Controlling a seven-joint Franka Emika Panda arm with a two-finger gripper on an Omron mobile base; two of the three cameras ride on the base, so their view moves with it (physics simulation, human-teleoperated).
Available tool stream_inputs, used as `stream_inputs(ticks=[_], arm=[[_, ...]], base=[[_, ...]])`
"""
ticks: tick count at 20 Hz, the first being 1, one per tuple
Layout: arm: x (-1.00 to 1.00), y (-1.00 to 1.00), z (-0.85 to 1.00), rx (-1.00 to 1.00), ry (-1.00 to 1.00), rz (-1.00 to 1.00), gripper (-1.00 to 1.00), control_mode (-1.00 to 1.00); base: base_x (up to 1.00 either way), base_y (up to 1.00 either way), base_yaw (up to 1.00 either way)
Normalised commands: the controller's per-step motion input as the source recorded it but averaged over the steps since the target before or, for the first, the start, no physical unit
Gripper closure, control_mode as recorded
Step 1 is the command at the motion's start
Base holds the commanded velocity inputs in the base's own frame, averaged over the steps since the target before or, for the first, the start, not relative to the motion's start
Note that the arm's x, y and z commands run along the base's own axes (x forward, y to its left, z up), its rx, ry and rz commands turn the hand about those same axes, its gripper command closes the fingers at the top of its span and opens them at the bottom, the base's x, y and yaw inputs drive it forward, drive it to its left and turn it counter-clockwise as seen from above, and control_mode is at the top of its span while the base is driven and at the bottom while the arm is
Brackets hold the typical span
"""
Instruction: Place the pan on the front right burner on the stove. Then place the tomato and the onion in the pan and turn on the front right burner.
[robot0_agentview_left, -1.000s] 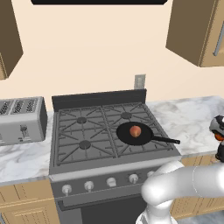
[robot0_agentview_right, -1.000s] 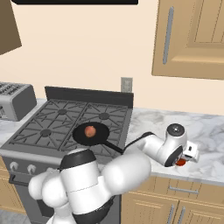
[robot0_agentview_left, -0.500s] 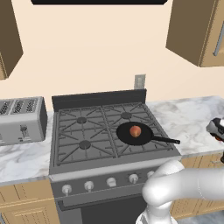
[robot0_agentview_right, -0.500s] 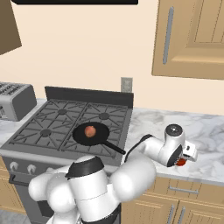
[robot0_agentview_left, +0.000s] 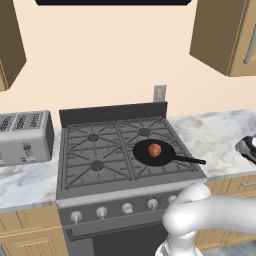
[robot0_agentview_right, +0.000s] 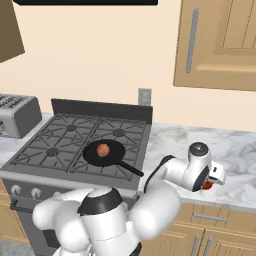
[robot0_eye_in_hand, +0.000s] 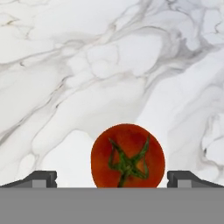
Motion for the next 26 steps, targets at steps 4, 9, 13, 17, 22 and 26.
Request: stream_inputs(ticks=[4, 9, 13, 17, 22, 26], arm=[[0.0, -0.05, -0.01, 0.0, 0.0, 0.0, -1.0, -1.0], [0.0, -0.11, 0.0, -0.01, 0.0, 0.0, -1.0, -1.0], [0.0, -0.1, 0.0, 0.0, 0.0, 0.0, -1.0, -1.0], [0.0, 0.0, -0.05, 0.0, 0.0, 0.0, -1.0, -1.0], [0.0, 0.0, -0.2, 0.0, 0.0, 0.0, -1.0, -1.0], [0.02, 0.0, -0.19, 0.0, 0.0, 0.0, -1.0, -1.0]], base=[[0.0, 0.0, 0.0], [0.0, 0.0, 0.0], [0.0, 0.0, 0.0], [0.0, 0.0, 0.0], [0.0, 0.0, 0.0], [0.0, 0.0, 0.0]])
